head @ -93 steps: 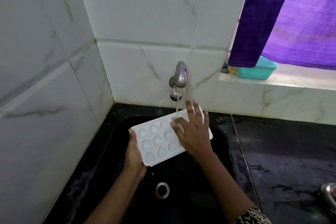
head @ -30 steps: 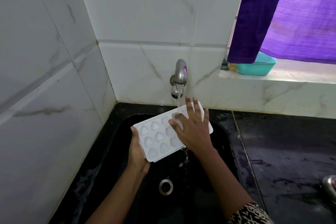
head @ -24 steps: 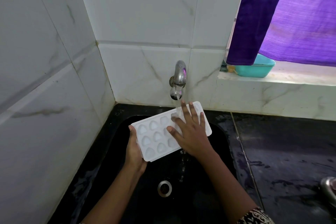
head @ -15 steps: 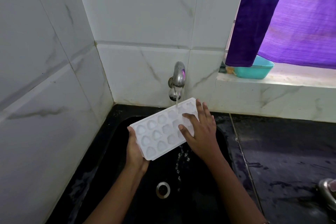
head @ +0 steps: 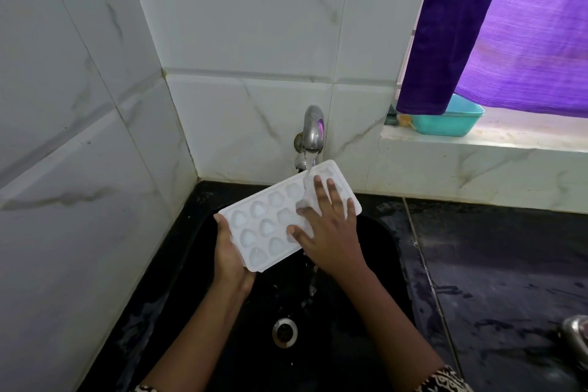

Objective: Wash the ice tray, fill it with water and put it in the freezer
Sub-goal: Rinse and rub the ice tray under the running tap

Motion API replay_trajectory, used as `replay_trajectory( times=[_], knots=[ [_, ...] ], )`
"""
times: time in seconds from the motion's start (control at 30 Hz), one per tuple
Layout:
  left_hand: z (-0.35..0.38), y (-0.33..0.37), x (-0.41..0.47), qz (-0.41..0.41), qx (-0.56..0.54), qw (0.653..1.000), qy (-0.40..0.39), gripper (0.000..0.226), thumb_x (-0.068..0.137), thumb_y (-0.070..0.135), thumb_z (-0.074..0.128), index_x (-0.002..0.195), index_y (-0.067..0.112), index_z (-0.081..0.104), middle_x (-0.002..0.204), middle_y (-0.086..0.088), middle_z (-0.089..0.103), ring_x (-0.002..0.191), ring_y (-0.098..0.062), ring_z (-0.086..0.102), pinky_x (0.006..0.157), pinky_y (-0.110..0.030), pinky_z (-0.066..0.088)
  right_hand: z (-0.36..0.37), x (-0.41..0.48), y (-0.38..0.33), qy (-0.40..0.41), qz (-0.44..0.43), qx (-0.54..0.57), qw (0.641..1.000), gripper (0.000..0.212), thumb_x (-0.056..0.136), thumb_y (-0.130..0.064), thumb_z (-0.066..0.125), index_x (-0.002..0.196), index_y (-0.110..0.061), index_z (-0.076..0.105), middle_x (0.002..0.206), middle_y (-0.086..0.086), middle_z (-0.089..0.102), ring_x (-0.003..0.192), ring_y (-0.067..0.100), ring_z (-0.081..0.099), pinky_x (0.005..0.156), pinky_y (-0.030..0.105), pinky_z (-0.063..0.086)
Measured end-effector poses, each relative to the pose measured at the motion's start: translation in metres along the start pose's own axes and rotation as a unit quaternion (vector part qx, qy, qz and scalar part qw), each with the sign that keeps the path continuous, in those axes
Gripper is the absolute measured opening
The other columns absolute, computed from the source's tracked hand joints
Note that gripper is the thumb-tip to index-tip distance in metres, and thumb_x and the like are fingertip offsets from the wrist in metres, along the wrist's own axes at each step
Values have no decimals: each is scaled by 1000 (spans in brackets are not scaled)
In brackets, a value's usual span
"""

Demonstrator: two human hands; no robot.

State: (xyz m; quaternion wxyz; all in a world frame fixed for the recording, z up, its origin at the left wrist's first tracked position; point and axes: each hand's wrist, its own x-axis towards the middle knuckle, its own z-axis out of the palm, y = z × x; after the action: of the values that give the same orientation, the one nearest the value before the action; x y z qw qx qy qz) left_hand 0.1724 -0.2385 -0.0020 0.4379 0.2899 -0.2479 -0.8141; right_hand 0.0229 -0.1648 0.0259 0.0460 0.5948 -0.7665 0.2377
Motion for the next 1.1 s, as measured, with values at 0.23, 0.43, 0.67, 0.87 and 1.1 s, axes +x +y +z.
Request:
replay_trajectory(
  times=[0.23,0.43,0.67,0.87,1.1],
  knots=[
    [-1,-4,-2,-3,2,1000,4,83,81,77,32,134,17,53,126,-16,65,113,-34,64,83,-45,55,6,-3,0,13,-20,-21,1000,48,90,-59,42,116,-23,61,159,0,4,144,16,-10,112,56,3],
    [4,-1,-2,0,1,1000,12,81,82,77,32,130,17,57,122,-15,68,109,-33,66,78,-42,58,5,-2,-5,30,-3,-25,999,54,90,-62,35,123,-25,57,158,0,0,145,17,-10,113,55,1],
    [4,2,-2,1,7,1000,12,75,87,75,29,123,18,62,118,-14,70,105,-32,69,71,-41,59,-2,0,-3,40,7,-29,999,47,92,-59,35,115,-26,61,159,1,3,146,19,-9,113,54,2],
    [1,0,-3,11,15,1000,4,75,87,73,29,126,17,60,121,-14,68,108,-31,67,74,-41,59,-5,-5,9,19,14,-23,999,36,94,-53,38,108,-31,63,158,-2,-5,144,17,-16,115,55,1],
    [-4,-6,-5,1,11,1000,14,83,83,77,31,134,16,54,127,-15,65,113,-33,64,86,-47,54,-5,-10,11,15,-22,-65,998,49,92,-59,29,115,-31,62,158,-2,-4,145,18,-12,113,48,-5]
  ],
)
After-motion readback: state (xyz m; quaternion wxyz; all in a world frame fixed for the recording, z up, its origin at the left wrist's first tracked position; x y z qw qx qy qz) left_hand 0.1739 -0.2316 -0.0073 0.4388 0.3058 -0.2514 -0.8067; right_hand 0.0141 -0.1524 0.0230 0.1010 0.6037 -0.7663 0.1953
